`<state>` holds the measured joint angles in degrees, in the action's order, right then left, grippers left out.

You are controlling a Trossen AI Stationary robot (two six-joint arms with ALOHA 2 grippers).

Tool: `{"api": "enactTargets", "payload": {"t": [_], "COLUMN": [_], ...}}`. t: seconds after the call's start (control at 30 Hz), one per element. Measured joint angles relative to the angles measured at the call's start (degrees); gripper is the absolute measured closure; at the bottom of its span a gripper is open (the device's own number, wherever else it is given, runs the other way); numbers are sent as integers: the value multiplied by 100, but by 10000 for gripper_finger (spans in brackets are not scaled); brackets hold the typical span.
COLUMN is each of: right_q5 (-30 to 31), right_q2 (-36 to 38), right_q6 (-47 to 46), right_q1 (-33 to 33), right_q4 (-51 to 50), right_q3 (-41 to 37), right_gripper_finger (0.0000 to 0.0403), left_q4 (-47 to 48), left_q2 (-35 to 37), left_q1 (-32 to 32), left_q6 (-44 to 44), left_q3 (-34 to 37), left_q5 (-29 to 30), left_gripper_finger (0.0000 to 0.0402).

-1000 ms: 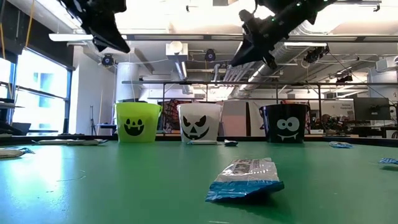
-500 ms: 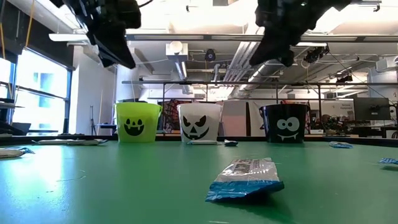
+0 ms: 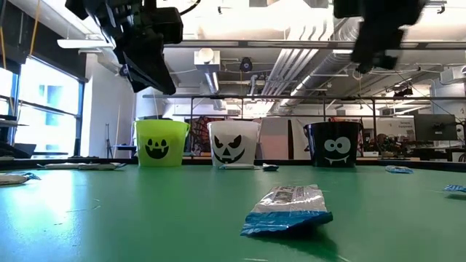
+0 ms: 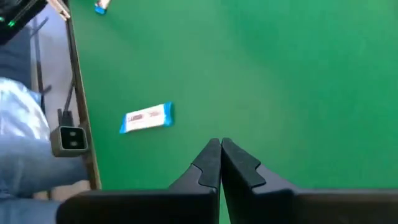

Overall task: Sort candy by brand, put in halloween buckets
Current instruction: Put the white chocolate bar into the black bucket

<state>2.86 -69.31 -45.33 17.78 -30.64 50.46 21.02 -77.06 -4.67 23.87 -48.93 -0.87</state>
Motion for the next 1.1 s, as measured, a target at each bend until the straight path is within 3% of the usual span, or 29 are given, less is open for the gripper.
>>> {"api": "enactTargets", "payload": {"t": [0.23, 0.4, 0.57, 0.67, 0.8, 1.1], "right_q5": [457, 321, 66, 31, 4, -193], "right_q2": [-852, -1391, -1895, -2295, -2888, -3770], "right_q6": [-2300, -3222, -3344, -3266, -3202, -3365], "right_q1": [1257, 1555, 1566, 1558, 1560, 1435], "right_q4": [13, 151, 266, -330, -1171, -1613], "right_q3": [2, 2, 202, 608, 1243, 1891], "right_gripper_finger": [393, 330, 249, 218, 206, 205], "left_q4": [2, 7, 20, 33, 35, 35], "left_q2": [2, 2, 2, 2, 2, 2], "left_q1": [16, 16, -33, -39, -37, -37], "left_q6": [-501, -648, -744, -755, -759, -762], "left_q3": [0, 0, 0, 0, 0, 0], "left_q5": [-17, -138, -151, -161, -159, -157], "left_gripper_finger": [402, 402, 402, 402, 402, 402]}}
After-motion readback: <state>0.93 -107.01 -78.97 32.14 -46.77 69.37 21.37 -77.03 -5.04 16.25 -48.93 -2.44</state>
